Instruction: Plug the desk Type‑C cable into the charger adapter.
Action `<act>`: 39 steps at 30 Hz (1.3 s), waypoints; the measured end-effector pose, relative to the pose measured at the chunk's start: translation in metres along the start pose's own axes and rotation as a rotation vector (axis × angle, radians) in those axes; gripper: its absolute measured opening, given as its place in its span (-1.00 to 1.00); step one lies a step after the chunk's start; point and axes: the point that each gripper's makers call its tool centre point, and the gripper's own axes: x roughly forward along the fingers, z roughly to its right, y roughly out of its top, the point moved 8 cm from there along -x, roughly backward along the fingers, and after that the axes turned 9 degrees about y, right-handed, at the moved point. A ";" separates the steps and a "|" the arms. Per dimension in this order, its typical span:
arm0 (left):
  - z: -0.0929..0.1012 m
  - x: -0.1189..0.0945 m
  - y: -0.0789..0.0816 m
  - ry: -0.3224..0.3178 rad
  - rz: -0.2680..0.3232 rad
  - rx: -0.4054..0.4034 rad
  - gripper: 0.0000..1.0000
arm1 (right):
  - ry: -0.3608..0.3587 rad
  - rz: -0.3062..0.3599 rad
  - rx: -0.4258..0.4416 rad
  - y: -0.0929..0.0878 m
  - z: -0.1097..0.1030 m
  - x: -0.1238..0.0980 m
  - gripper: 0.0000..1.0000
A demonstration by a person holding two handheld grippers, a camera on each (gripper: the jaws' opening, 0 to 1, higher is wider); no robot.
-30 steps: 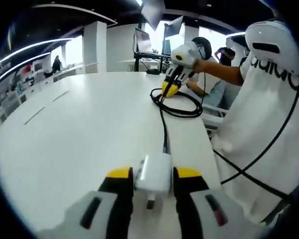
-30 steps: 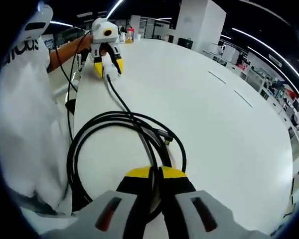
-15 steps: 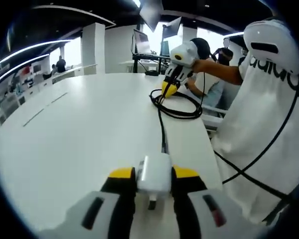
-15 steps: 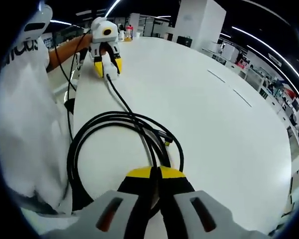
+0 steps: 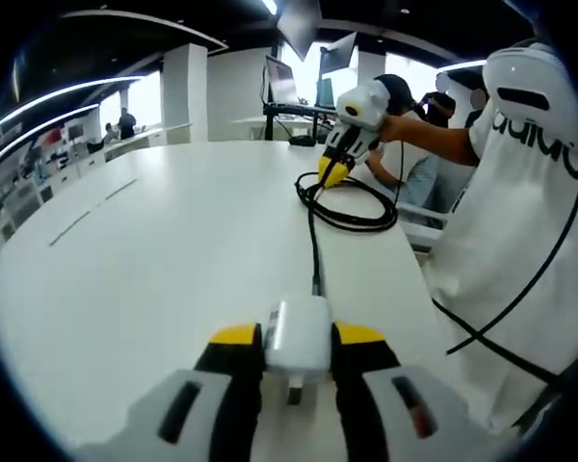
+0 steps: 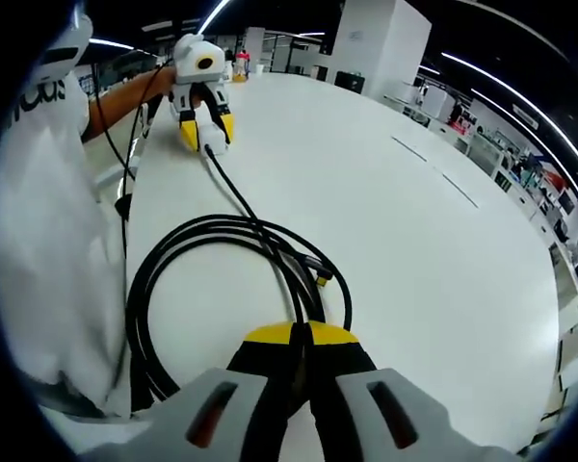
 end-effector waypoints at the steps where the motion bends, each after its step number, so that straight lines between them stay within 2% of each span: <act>1: -0.001 0.000 0.001 0.001 -0.002 0.005 -0.47 | -0.002 0.000 -0.002 0.001 0.001 0.000 -0.95; 18: -0.025 0.012 0.010 0.040 -0.003 -0.007 -0.47 | -0.033 -0.034 -0.041 0.007 0.027 0.004 -0.96; 23: -0.032 0.014 0.012 0.040 -0.014 -0.003 -0.47 | -0.041 -0.050 -0.062 0.011 0.028 0.008 -0.96; 29: -0.042 0.015 0.014 0.043 -0.017 -0.003 -0.47 | -0.049 -0.040 -0.055 0.015 0.030 0.009 -0.96; 32: -0.056 0.019 0.016 0.050 -0.020 -0.002 -0.47 | -0.065 -0.007 -0.015 0.017 0.042 0.010 -0.96; 36: -0.058 0.019 0.016 0.050 -0.019 -0.002 -0.47 | -0.066 -0.007 -0.015 0.017 0.043 0.011 -0.96; 39: -0.068 0.020 0.017 0.055 -0.013 -0.006 -0.47 | -0.078 -0.005 -0.013 0.019 0.048 0.015 -0.96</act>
